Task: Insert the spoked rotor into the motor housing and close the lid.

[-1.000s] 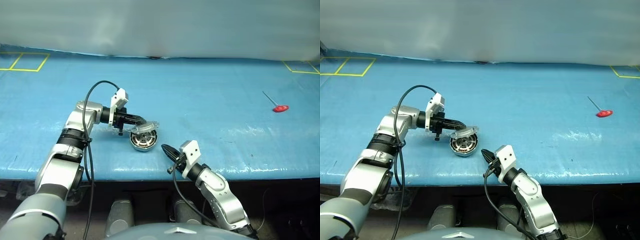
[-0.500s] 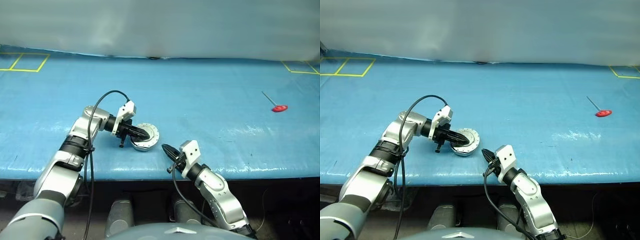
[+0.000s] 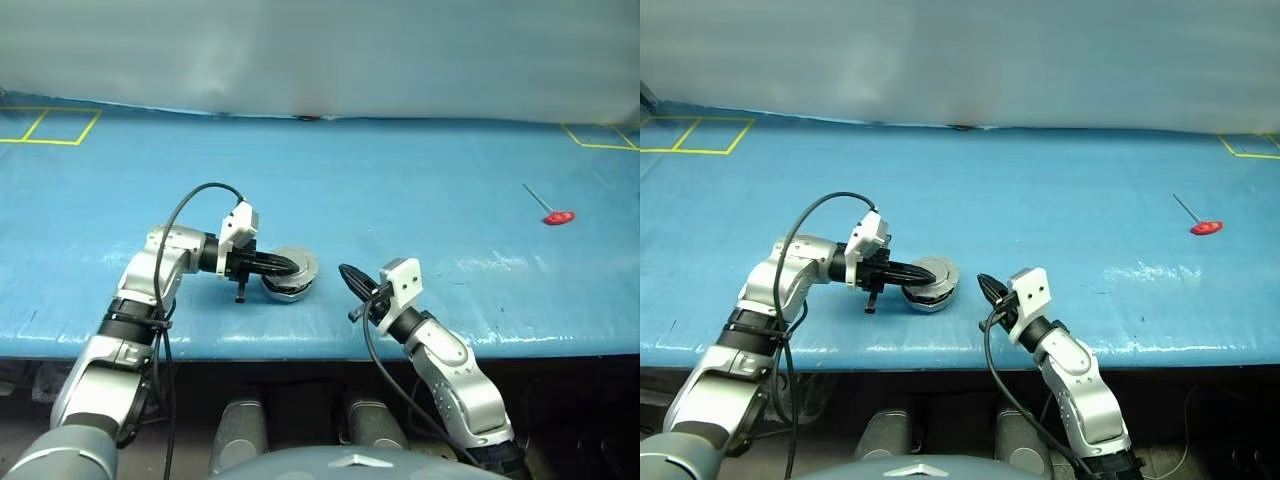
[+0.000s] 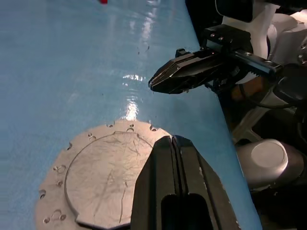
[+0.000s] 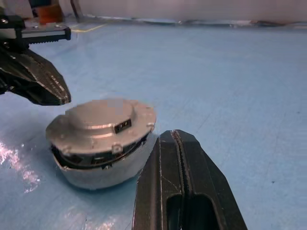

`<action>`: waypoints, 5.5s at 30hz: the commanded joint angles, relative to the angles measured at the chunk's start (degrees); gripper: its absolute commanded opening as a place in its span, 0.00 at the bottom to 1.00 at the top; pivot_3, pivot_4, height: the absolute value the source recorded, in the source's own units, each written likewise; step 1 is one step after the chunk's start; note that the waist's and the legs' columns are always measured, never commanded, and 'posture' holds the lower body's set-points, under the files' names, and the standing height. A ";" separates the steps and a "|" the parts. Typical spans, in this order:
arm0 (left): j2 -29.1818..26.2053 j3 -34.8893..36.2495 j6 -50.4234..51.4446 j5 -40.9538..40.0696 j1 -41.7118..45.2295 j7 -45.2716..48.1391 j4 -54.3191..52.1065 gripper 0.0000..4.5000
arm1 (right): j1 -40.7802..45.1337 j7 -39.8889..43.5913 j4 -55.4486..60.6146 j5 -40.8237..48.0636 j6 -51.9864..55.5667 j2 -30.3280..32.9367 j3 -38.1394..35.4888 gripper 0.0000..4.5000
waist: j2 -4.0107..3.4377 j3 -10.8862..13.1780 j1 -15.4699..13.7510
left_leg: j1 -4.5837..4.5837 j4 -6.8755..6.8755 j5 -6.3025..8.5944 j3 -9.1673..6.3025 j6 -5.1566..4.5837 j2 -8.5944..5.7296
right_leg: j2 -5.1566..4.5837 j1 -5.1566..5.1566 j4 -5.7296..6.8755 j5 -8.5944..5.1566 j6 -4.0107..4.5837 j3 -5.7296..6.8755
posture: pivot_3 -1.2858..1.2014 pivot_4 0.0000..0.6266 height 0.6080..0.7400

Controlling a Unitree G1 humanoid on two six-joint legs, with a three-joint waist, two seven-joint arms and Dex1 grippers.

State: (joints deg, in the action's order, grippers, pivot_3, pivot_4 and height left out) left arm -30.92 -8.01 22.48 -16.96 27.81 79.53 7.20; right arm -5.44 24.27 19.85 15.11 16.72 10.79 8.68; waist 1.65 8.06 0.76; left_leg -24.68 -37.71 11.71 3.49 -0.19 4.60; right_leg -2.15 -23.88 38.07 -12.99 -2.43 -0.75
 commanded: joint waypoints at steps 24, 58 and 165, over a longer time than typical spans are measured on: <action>17.06 5.14 -11.26 4.22 -47.99 -49.69 -41.27 0.00 | 24.45 -1.51 -3.84 -1.92 17.04 -3.71 10.64 0.87 | -0.07 0.04 0.01 | -0.06 0.17 0.01 0.08 0.01 -0.01 | -0.20 -0.53 -0.14 -0.03 -0.07 0.02 | 0.52 0.24 1.00; 19.22 5.24 -32.11 6.84 -56.51 -54.97 -27.51 0.00 | 25.93 2.28 -7.96 -7.12 24.65 -3.66 18.21 0.79 | -0.08 0.05 1.07 | -0.08 0.56 0.07 0.57 0.10 0.00 | -0.36 -0.82 -0.27 -0.12 -0.08 0.03 | 0.52 0.24 1.00; 8.51 16.29 12.11 -14.12 -31.28 -57.86 -30.63 0.00 | 36.45 15.29 -28.54 -14.75 10.73 -2.14 18.19 0.67 | -0.08 -0.02 1.35 | 0.01 0.54 0.05 0.52 0.07 0.06 | -0.10 -0.55 -0.11 0.01 0.14 0.00 | 0.52 0.24 1.00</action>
State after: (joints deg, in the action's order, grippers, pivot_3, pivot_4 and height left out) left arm -21.43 7.66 29.19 -27.38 -5.32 21.29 -21.15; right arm 31.67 40.03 -8.18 1.31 26.76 8.53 26.91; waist 1.58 8.05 2.11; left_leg -24.67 -37.18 11.76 3.99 -0.11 4.66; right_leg -2.23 -24.43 37.96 -12.99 -2.30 -0.75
